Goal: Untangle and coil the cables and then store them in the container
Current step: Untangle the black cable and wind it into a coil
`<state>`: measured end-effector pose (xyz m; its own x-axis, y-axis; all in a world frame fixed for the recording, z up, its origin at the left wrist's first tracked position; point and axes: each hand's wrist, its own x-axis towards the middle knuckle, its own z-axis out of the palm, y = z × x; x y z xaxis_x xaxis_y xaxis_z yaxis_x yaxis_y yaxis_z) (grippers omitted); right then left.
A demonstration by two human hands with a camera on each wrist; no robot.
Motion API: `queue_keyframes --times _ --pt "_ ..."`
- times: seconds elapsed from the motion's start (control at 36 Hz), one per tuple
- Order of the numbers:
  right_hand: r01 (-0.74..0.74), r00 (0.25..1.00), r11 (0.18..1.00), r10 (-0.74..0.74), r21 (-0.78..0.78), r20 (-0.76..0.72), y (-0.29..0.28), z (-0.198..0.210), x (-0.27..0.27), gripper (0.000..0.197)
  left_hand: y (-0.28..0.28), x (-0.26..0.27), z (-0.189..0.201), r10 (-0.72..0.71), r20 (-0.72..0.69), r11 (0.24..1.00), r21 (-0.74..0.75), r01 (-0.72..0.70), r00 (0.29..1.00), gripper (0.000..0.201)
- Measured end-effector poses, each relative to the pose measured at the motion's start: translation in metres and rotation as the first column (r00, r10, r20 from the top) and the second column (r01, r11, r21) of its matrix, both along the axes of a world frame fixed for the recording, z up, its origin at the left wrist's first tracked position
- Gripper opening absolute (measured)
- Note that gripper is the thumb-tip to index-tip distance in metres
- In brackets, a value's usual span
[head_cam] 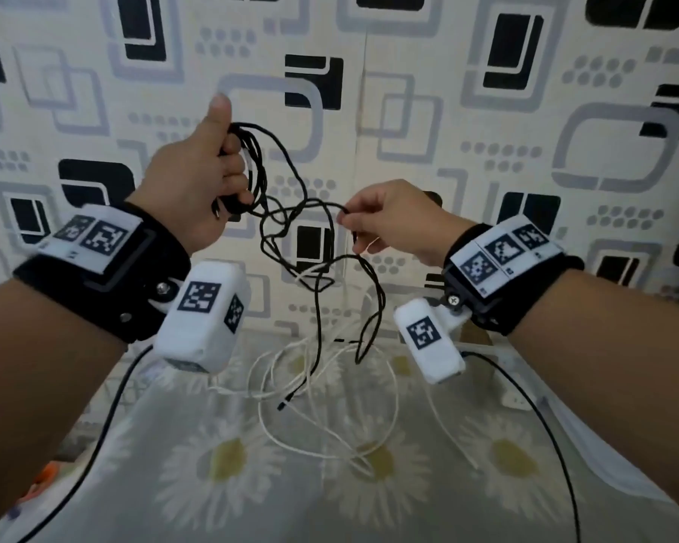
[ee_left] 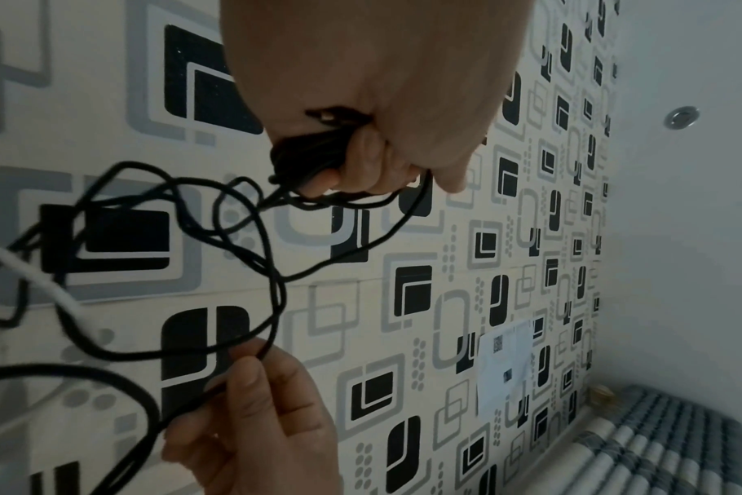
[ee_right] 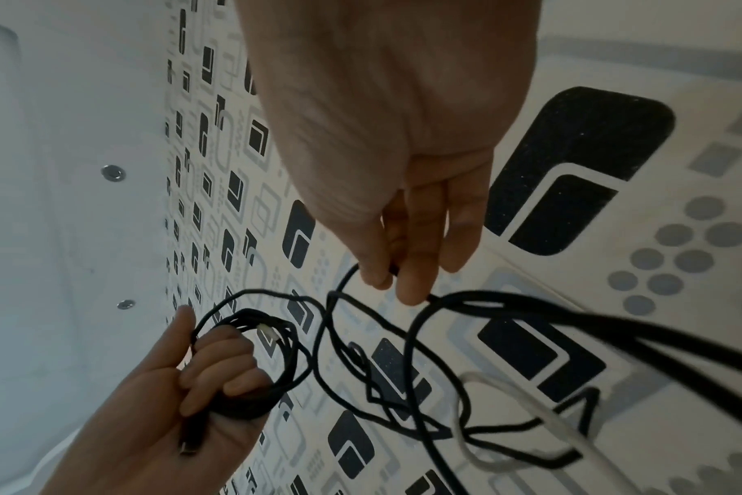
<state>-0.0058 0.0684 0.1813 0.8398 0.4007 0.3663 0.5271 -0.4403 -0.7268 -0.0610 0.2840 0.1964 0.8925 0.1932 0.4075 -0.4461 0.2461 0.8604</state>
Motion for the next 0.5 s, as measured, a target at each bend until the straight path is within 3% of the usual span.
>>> queue_keyframes --times 0.14,0.19,0.31,0.42,0.5 --pt "0.073 0.989 0.997 -0.075 0.019 0.125 -0.008 -0.004 -0.002 0.007 -0.005 0.005 -0.008 0.007 -0.024 1.0 0.011 -0.007 1.0 0.045" --pt "0.057 0.995 0.998 -0.06 0.038 0.077 -0.013 -0.005 -0.003 0.007 -0.007 0.006 -0.012 0.0 -0.034 1.0 0.02 0.001 0.999 0.045" --pt "-0.014 0.999 0.993 0.009 -0.116 -0.042 -0.021 -0.021 -0.008 0.013 -0.016 0.006 -0.022 0.004 -0.053 0.999 0.04 -0.002 0.999 0.045" --pt "0.047 0.997 0.985 -0.057 -0.169 -0.05 -0.025 -0.042 -0.013 0.013 -0.027 0.006 -0.03 0.005 -0.068 1.0 -0.001 -0.005 0.998 0.044" --pt "0.013 0.964 0.992 -0.046 -0.125 -0.263 -0.03 -0.06 -0.02 0.011 -0.033 0.006 -0.035 0.0 -0.091 1.0 -0.025 -0.002 0.996 0.044"
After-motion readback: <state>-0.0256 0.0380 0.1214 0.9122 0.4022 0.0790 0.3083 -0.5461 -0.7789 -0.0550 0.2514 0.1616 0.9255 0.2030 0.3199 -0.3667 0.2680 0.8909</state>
